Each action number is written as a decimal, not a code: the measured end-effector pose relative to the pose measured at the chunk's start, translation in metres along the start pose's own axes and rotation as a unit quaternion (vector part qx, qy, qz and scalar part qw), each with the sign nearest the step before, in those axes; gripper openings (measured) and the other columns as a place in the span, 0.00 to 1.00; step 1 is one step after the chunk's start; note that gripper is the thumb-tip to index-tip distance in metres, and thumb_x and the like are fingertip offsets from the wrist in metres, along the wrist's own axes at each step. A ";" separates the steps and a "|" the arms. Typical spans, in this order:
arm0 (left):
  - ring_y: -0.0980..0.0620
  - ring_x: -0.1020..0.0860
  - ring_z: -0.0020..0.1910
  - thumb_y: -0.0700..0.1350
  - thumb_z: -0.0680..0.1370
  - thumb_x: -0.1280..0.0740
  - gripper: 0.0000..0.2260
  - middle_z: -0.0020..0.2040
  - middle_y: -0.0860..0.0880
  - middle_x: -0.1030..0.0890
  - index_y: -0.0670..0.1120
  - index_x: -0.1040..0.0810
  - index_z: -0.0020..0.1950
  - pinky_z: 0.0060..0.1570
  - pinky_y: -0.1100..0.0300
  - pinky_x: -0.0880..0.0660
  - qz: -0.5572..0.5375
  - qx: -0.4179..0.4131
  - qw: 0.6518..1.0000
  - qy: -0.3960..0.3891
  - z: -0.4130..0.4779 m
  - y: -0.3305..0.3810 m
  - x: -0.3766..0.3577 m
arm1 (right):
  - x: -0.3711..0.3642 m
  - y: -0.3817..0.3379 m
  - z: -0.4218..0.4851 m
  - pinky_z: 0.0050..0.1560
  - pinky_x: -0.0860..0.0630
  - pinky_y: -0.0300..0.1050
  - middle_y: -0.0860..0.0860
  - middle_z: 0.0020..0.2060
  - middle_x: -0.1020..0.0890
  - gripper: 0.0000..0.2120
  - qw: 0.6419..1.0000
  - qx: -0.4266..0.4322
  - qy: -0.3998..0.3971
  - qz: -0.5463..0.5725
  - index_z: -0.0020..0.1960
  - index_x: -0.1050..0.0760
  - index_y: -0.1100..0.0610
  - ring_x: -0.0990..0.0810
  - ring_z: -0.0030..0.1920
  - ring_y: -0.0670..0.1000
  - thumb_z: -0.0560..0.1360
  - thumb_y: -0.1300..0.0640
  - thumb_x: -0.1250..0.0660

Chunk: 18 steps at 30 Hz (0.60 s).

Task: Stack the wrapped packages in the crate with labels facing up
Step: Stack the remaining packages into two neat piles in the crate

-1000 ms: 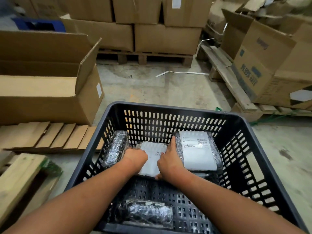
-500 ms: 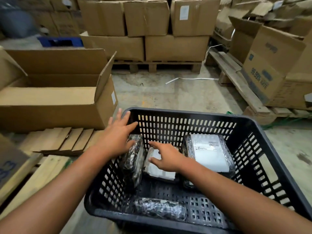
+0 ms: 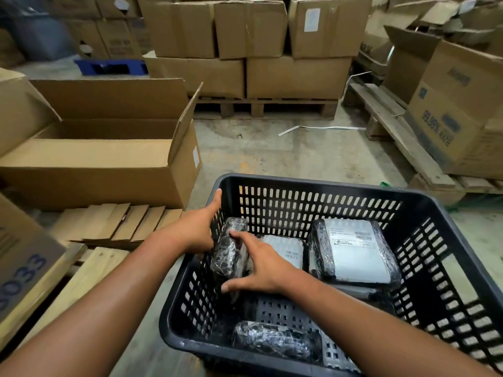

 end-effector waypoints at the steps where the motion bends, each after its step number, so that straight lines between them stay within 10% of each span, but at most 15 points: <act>1: 0.50 0.18 0.36 0.34 0.71 0.29 0.57 0.43 0.46 0.20 0.66 0.70 0.76 0.32 0.56 0.18 -0.005 -0.002 1.000 0.000 -0.001 0.001 0.000 | 0.007 -0.001 0.001 0.77 0.36 0.58 0.52 0.79 0.36 0.55 1.000 0.006 0.021 -0.001 0.78 0.48 0.36 0.34 0.76 0.54 0.61 0.28 0.22; 6: 0.50 0.17 0.32 0.37 0.75 0.30 0.53 0.45 0.45 0.18 0.63 0.68 0.78 0.34 0.53 0.18 -0.021 -0.002 1.000 0.000 -0.005 0.002 0.003 | 0.006 0.004 -0.004 0.76 0.46 0.53 0.62 0.82 0.46 0.43 0.999 0.023 -0.010 0.045 0.76 0.47 0.24 0.42 0.80 0.62 0.70 0.42 0.26; 12: 0.51 0.19 0.33 0.47 0.82 0.35 0.44 0.48 0.43 0.18 0.61 0.70 0.78 0.33 0.57 0.22 -0.042 0.010 0.997 0.058 -0.008 0.004 0.002 | 0.019 0.018 -0.004 0.50 0.26 0.26 0.40 0.56 0.19 0.34 0.985 -0.013 0.102 0.135 0.63 0.33 0.36 0.20 0.53 0.34 0.64 0.35 0.20; 18: 0.54 0.20 0.36 0.49 0.83 0.36 0.41 0.64 0.39 0.21 0.61 0.67 0.80 0.32 0.61 0.26 -0.042 0.018 0.997 0.065 -0.009 0.002 0.004 | 0.036 0.045 -0.017 0.45 0.13 0.51 0.48 0.56 0.18 0.27 0.943 -0.064 0.168 0.282 0.60 0.25 0.35 0.13 0.48 0.46 0.65 0.51 0.22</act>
Point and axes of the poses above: each hand's wrist, its own z-axis towards the middle knuckle, its own x-axis out of the back of the hand, y = z × x, the point moved 9 cm from there along z, towards the middle knuckle
